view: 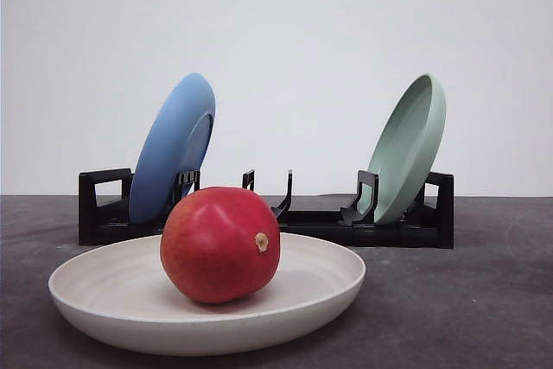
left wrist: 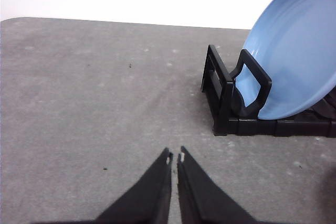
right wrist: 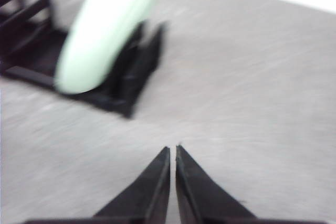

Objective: Place pomegranate in white plate

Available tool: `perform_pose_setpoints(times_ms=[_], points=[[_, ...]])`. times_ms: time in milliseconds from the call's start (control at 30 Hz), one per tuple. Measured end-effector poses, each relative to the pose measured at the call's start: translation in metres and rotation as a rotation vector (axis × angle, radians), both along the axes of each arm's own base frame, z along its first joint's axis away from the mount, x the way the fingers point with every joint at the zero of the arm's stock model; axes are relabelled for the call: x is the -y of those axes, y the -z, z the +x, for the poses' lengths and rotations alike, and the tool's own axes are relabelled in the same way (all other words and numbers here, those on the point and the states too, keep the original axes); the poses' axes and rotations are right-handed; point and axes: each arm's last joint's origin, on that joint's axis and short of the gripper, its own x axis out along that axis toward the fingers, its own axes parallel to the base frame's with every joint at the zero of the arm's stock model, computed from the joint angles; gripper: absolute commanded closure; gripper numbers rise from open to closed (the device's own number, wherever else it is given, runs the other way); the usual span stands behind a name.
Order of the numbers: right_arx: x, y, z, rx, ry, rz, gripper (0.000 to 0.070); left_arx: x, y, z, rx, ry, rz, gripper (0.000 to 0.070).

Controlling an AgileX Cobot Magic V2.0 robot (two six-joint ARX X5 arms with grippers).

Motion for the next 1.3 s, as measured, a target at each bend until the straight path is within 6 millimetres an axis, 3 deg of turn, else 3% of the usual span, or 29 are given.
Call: perform_pose_setpoints(times_ms=[400, 1300], points=[[0.011, 0.057, -0.027, 0.231, 0.117, 0.098, 0.0688, 0.0, 0.0, 0.0, 0.0, 0.0, 0.0, 0.07], [0.014, 0.055, -0.03, 0.287, 0.191, 0.111, 0.0688, 0.0, 0.0, 0.0, -0.001, 0.0, 0.0, 0.07]])
